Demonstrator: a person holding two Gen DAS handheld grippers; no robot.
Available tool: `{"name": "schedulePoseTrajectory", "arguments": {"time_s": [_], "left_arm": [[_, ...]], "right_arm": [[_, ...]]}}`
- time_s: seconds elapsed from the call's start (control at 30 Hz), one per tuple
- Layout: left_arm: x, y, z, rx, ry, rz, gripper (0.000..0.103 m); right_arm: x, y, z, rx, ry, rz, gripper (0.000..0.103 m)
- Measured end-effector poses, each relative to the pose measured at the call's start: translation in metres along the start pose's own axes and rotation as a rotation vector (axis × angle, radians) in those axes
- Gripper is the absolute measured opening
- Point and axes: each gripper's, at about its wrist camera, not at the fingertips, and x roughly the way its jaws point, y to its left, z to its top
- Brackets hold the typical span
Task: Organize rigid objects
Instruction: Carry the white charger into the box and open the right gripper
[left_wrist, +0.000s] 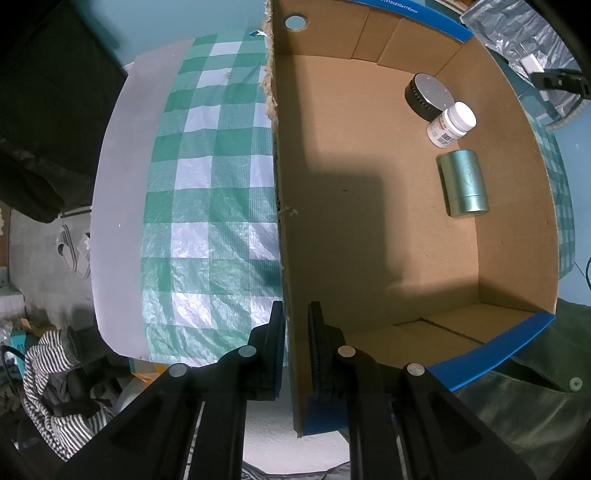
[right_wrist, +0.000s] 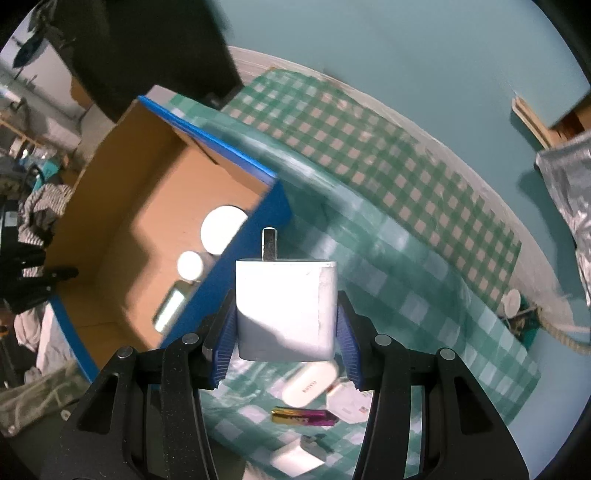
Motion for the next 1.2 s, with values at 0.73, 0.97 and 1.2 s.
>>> {"name": "schedulePoseTrajectory", "arguments": {"time_s": [0.73, 0.97, 1.2], "left_arm": [[0.000, 0.005, -0.004, -0.006, -0.012, -0.008, 0.012], [-0.001, 0.005, -0.004, -0.006, -0.012, -0.003, 0.012], [0.000, 0.003, -0.004, 0.002, -0.010, -0.003, 0.012]], "right_arm": [[0.055, 0.080, 0.057, -0.183, 0.059, -0.009, 0.049], [0.069, 0.078, 0.058, -0.159, 0.069, -0.007, 0.049], [0.069, 0.077, 0.056, -0.137, 0.049, -0.016, 0.049]]}}
